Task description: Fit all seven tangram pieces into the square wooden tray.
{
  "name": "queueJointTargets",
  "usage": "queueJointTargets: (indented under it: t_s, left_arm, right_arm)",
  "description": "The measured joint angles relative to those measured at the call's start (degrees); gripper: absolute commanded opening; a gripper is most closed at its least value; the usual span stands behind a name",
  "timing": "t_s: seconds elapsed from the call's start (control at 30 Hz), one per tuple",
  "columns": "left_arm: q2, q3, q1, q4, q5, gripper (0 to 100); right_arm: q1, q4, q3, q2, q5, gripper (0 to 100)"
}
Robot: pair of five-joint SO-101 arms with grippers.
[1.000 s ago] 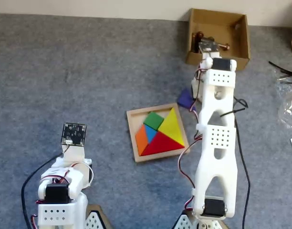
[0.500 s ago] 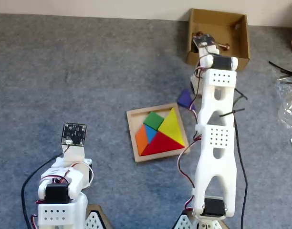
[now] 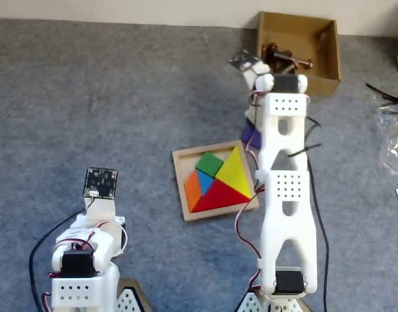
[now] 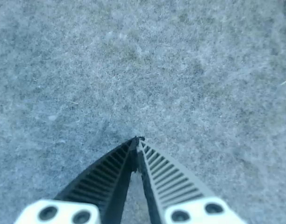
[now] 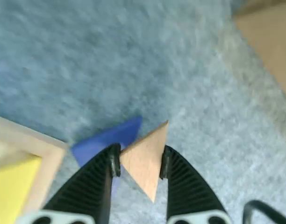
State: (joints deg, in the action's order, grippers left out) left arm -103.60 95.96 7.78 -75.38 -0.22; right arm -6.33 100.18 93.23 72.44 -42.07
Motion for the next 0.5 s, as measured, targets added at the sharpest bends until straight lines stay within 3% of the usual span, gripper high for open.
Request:
queueJointTargets:
  t_s: [0.5]
  left_arm:
    - [0.0, 0.0, 0.0, 0.0, 0.0, 1]
  right_arm:
    - [-9.67, 0.26, 0.09, -7.3, 10.29, 0.5]
